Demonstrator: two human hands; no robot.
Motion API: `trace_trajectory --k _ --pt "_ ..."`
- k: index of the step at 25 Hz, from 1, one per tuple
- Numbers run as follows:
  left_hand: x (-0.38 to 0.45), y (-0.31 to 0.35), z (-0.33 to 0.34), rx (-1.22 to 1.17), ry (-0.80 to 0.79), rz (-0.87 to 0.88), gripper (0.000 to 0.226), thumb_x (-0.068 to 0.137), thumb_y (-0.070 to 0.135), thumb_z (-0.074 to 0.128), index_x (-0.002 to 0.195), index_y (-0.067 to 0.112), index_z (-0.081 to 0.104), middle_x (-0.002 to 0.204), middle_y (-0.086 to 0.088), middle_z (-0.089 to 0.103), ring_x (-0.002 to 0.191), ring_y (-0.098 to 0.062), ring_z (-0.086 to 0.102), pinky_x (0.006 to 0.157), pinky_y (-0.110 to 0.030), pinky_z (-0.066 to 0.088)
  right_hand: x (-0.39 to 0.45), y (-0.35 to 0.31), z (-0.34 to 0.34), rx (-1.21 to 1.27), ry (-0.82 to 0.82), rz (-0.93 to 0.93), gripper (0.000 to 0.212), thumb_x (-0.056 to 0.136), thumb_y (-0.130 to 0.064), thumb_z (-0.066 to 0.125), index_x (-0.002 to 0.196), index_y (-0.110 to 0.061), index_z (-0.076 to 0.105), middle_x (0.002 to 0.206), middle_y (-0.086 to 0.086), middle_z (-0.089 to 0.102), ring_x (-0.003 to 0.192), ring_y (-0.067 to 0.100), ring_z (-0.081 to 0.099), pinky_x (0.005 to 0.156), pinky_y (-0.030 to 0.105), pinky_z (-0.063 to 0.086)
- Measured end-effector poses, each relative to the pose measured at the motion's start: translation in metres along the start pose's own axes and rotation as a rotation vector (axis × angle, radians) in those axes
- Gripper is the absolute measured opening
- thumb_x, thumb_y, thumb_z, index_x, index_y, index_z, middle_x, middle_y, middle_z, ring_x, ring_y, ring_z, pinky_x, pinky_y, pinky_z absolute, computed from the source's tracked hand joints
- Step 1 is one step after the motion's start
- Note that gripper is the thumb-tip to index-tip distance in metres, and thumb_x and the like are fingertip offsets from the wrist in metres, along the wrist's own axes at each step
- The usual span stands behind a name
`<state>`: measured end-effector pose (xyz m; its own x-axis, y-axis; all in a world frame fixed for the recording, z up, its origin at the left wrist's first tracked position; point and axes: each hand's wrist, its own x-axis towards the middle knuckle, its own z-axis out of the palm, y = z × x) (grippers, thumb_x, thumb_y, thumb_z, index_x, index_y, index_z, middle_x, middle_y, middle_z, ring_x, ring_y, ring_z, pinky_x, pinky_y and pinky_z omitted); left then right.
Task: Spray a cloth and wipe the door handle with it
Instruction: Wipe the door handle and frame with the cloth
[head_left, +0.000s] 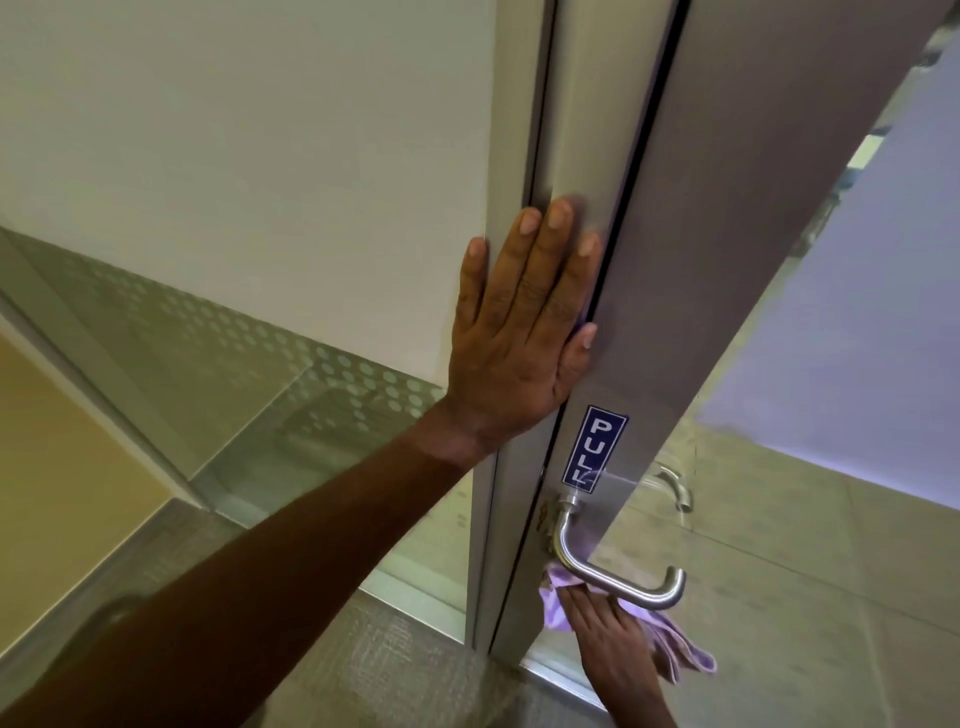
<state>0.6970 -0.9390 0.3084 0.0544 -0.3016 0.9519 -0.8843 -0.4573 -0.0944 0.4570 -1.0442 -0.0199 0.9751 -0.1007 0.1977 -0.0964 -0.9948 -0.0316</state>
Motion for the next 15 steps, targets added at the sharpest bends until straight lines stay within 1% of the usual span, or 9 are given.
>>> trace_trajectory --k 1,3,5,7,9,10,11,13,15 --pt "0.000 0.000 0.000 0.000 0.001 0.001 0.067 0.112 0.040 0.022 0.167 0.022 -0.012 0.174 -0.004 0.011 0.163 -0.015 -0.013 0.134 -0.047 0.000 -0.001 0.001 -0.003 -0.016 -0.022 -0.003 0.065 0.077 -0.010 0.042 0.137 -0.011 0.066 0.127 0.007 0.076 0.109 0.030 0.077 0.091 0.043 0.062" --pt "0.000 -0.001 0.001 0.017 0.001 -0.009 0.067 0.112 0.040 0.022 0.167 0.021 -0.010 0.166 -0.013 0.023 0.163 -0.015 -0.013 0.134 -0.047 0.001 0.005 0.003 -0.015 -0.028 0.010 0.042 0.060 0.077 -0.013 0.045 0.131 -0.012 0.072 0.127 0.008 0.076 0.108 0.032 0.076 0.098 0.048 0.052" --pt "0.000 0.000 0.002 0.024 0.000 -0.040 0.065 0.111 0.040 0.023 0.167 0.015 0.002 0.161 -0.016 0.026 0.163 -0.014 -0.013 0.134 -0.046 0.002 0.022 0.002 -0.031 -0.009 0.135 0.114 0.051 0.082 -0.020 0.053 0.131 -0.018 0.066 0.126 0.009 0.072 0.108 0.035 0.070 0.091 0.050 0.046" --pt "0.001 0.001 0.001 0.017 -0.002 -0.062 0.060 0.111 0.040 0.023 0.161 0.007 0.021 0.160 -0.015 0.027 0.162 -0.013 -0.013 0.133 -0.046 0.003 0.039 0.003 -0.049 -0.053 0.276 0.121 0.033 0.094 -0.028 0.055 0.125 -0.018 0.060 0.125 0.009 0.060 0.109 0.036 0.058 0.088 0.051 0.043" --pt "0.002 0.001 0.001 0.026 -0.009 -0.075 0.056 0.111 0.041 0.023 0.154 0.006 0.031 0.160 -0.016 0.027 0.162 -0.012 -0.013 0.133 -0.047 0.003 0.045 0.004 -0.052 -0.094 0.348 0.099 0.029 0.100 -0.035 0.054 0.122 -0.017 0.060 0.122 0.009 0.058 0.107 0.035 0.055 0.088 0.052 0.042" --pt "0.003 0.001 0.001 0.031 -0.011 -0.084 0.055 0.111 0.041 0.023 0.153 0.007 0.032 0.159 -0.016 0.027 0.162 -0.012 -0.013 0.132 -0.047 0.004 0.046 0.005 -0.048 -0.105 0.340 0.100 0.031 0.098 -0.035 0.056 0.124 -0.018 0.060 0.120 0.009 0.060 0.106 0.035 0.055 0.087 0.051 0.042" --pt "0.003 0.001 0.002 0.024 -0.011 -0.091 0.055 0.110 0.041 0.023 0.153 0.007 0.032 0.159 -0.015 0.028 0.162 -0.013 -0.012 0.132 -0.047 0.004 0.043 0.006 -0.041 -0.100 0.285 0.111 0.033 0.095 -0.031 0.059 0.125 -0.018 0.060 0.115 0.009 0.065 0.104 0.035 0.056 0.086 0.051 0.045" --pt "0.001 0.002 0.003 0.028 -0.011 -0.082 0.055 0.110 0.041 0.022 0.152 0.007 0.033 0.158 -0.015 0.028 0.165 -0.018 -0.003 0.132 -0.047 0.005 0.029 0.004 -0.019 -0.015 0.047 0.126 0.042 0.086 -0.022 0.057 0.127 -0.015 0.066 0.109 0.010 0.075 0.101 0.035 0.065 0.085 0.049 0.053" --pt "0.002 0.001 0.005 0.035 -0.012 -0.064 0.055 0.110 0.042 0.022 0.150 0.006 0.033 0.156 -0.017 0.029 0.163 -0.029 0.015 0.131 -0.047 0.006 0.020 0.003 -0.005 0.047 -0.172 0.112 0.057 0.080 -0.018 0.048 0.134 -0.011 0.064 0.116 0.010 0.079 0.099 0.031 0.075 0.082 0.043 0.061"
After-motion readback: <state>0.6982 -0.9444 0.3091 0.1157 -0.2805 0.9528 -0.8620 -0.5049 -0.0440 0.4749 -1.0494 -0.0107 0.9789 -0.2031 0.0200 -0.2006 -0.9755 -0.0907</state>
